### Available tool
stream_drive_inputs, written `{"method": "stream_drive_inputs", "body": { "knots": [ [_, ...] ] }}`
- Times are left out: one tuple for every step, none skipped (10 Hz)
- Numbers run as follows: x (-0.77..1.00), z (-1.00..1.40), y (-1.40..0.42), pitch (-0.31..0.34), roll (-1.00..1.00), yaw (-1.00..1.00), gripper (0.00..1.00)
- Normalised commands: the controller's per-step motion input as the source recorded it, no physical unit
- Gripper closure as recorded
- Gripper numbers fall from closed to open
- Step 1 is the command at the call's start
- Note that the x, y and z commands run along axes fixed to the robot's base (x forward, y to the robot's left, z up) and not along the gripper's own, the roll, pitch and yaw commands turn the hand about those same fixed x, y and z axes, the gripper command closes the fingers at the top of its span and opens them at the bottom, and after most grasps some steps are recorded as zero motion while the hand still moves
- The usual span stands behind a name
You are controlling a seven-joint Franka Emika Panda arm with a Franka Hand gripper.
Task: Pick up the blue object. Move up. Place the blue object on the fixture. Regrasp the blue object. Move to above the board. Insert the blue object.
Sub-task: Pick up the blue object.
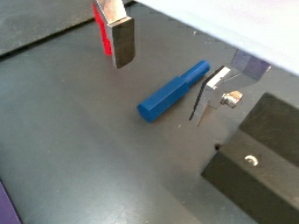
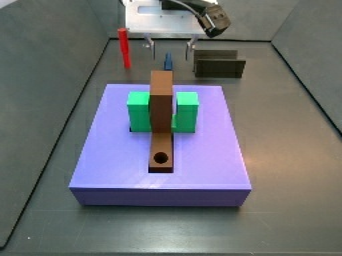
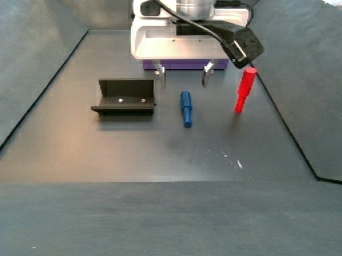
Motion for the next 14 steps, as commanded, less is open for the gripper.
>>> {"method": "stream_drive_inputs", "body": {
  "knots": [
    [-0.08,-0.34,-0.1,-0.099,0.21,0.0,0.0],
    [-0.07,-0.39,0.0,-0.061,0.14,0.0,0.0],
    [0.0,-0.28,0.0,-0.011,0.15,-0.03,0.0],
    [0.0,-0.13,0.0,0.0,0.17,-0.04,0.0],
    [0.0,-0.15,0.0,0.0,0.15,-0.04,0.0],
    [0.0,-0.12,0.0,0.0,0.14,-0.05,0.0],
    [0.0,-0.13,0.0,0.0,0.15,-0.07,0.0],
    [0.0,-0.15,0.0,0.0,0.15,-0.08,0.0],
    [0.0,-0.12,0.0,0.0,0.16,-0.07,0.0],
    [0.05,-0.12,0.0,0.0,0.17,-0.09,0.0],
    [0.06,-0.11,0.0,0.0,0.16,-0.09,0.0],
    [0.11,-0.05,0.0,0.01,0.14,-0.1,0.0],
    [0.1,-0.02,0.0,0.019,0.11,-0.08,0.0],
    [0.05,-0.01,0.0,0.011,0.08,-0.05,0.0]
  ]
}}
